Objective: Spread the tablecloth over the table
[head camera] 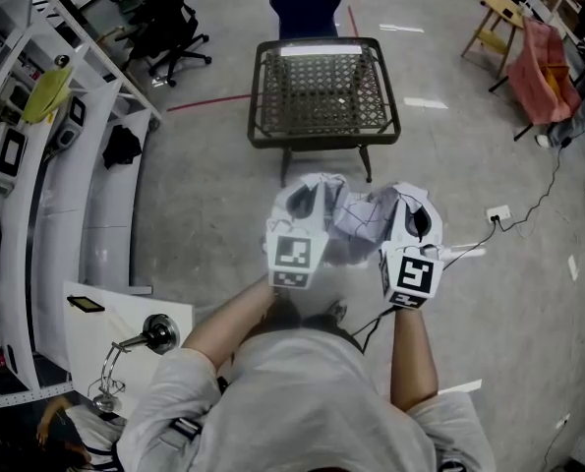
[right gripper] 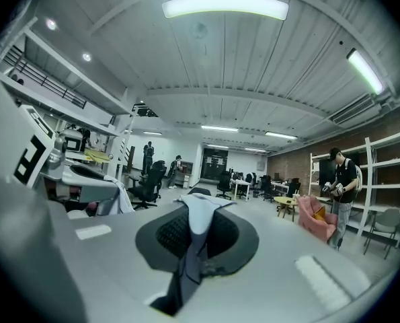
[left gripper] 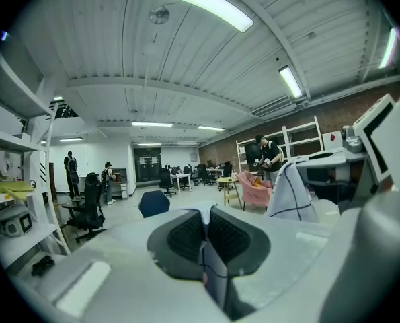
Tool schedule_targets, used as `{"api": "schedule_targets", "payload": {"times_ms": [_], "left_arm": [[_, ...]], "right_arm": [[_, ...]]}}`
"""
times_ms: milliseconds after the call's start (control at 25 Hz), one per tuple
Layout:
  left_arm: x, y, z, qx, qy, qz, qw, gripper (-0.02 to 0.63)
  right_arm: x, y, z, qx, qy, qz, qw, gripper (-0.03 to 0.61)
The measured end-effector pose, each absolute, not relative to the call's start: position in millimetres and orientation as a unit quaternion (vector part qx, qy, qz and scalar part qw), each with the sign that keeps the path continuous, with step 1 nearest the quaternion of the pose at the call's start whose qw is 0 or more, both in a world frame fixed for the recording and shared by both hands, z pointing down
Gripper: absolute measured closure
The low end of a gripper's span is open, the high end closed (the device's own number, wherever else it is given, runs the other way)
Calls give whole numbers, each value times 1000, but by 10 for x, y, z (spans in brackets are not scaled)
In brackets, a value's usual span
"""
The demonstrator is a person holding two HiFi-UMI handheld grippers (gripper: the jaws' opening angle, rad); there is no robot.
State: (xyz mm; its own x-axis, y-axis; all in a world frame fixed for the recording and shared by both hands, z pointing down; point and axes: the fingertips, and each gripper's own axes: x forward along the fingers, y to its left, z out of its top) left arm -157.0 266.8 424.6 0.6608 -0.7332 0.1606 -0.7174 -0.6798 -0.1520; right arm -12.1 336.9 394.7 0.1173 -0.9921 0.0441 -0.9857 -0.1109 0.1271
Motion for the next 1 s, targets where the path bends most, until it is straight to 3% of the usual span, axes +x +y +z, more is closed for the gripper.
{"api": "schedule_targets", "payload": {"times_ms": [1000], "left_arm": [[65,2078,4681,-955,261,-139,33,591]], "right_arm": [[983,3071,4327,792,-603,13,93,571]]}}
